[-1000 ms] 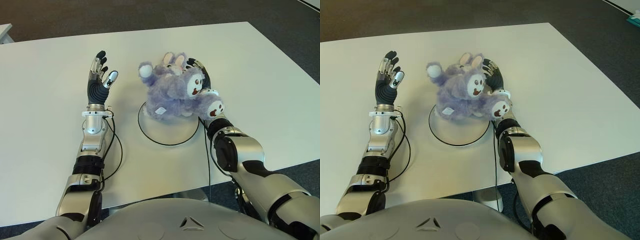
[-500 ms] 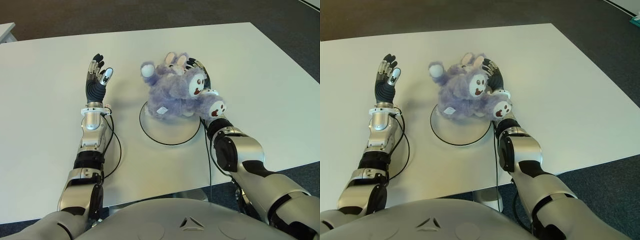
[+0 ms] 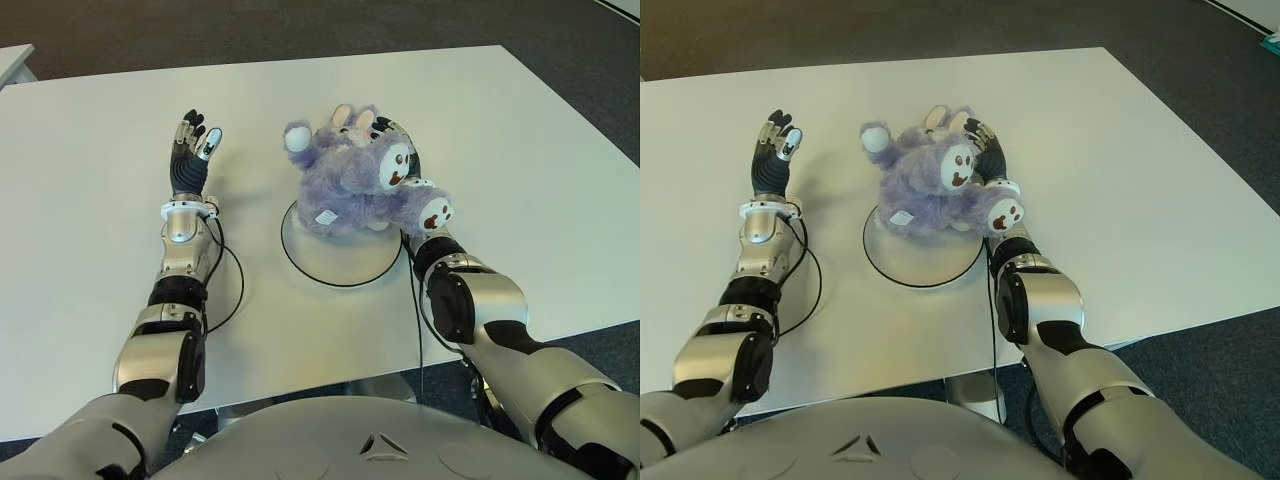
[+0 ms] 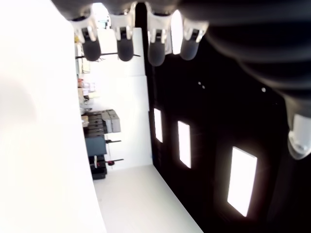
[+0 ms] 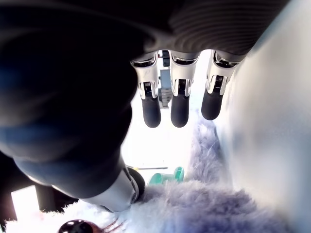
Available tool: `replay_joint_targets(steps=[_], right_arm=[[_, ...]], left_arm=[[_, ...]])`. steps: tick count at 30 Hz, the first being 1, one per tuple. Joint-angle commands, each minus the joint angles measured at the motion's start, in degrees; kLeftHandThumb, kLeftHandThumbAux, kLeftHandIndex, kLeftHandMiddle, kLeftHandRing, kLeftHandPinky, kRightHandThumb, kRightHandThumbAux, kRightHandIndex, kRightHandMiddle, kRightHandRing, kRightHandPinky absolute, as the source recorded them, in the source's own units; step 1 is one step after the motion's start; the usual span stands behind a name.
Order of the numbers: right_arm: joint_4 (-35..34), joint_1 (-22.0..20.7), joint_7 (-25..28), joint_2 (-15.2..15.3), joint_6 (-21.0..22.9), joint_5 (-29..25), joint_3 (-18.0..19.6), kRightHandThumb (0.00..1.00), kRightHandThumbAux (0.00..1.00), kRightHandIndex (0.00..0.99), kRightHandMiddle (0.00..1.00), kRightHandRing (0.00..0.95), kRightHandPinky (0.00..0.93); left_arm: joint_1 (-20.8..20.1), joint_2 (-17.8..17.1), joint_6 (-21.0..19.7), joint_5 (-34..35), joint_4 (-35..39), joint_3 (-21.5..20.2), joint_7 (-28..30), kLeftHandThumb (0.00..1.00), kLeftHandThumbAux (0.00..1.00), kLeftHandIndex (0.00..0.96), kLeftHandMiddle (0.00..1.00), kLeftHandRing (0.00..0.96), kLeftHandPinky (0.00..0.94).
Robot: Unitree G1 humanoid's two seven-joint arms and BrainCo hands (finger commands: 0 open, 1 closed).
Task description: Put the doll into the plate.
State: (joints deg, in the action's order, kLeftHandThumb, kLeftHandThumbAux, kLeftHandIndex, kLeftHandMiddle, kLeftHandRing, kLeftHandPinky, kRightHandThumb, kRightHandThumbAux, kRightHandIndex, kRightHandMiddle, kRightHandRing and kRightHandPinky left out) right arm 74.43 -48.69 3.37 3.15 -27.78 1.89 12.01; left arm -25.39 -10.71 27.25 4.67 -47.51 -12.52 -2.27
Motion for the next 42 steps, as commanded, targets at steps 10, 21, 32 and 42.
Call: replay_joint_targets(steps=[10,21,32,42], right_arm=[[1.3,1.3,-0.3,-1.3,1.2,-0.5,0.4,0.521,0.871,0.14,0.143,0.12,0.133],[1.3,1.3,-0.2,-1.5,1.1,-0.8,0.8,0.531,0.868,0.141,0.148,0.124,0.133],[1.2,1.3,-0.2,-1.4,0.8,-0.7,0.9,0.524,0.88,0.143,0.153,0.125,0.136],[1.2,1.3,0.1,-1.4,0.6,-1.0,1.2,0.537,0.88,0.14,0.153,0.126,0.135]], left_arm=[[2.3,0.3,-2.8,-1.3,-10.4,0.8,-0.6,0.0,0.455,0.034,0.116,0.078,0.0],[1.7,0.3,-5.5,-1.4,-11.5,1.3,-0.3,0.0,0.476,0.04,0.127,0.094,0.018],[1.8,0.5,-7.4,-1.6,-11.9,1.6,0.3,0.0,0.462,0.035,0.138,0.103,0.003],[1.9,0.6,-9.6,-1.8,-12.1,2.3,0.2,0.0,0.466,0.023,0.14,0.106,0.007]])
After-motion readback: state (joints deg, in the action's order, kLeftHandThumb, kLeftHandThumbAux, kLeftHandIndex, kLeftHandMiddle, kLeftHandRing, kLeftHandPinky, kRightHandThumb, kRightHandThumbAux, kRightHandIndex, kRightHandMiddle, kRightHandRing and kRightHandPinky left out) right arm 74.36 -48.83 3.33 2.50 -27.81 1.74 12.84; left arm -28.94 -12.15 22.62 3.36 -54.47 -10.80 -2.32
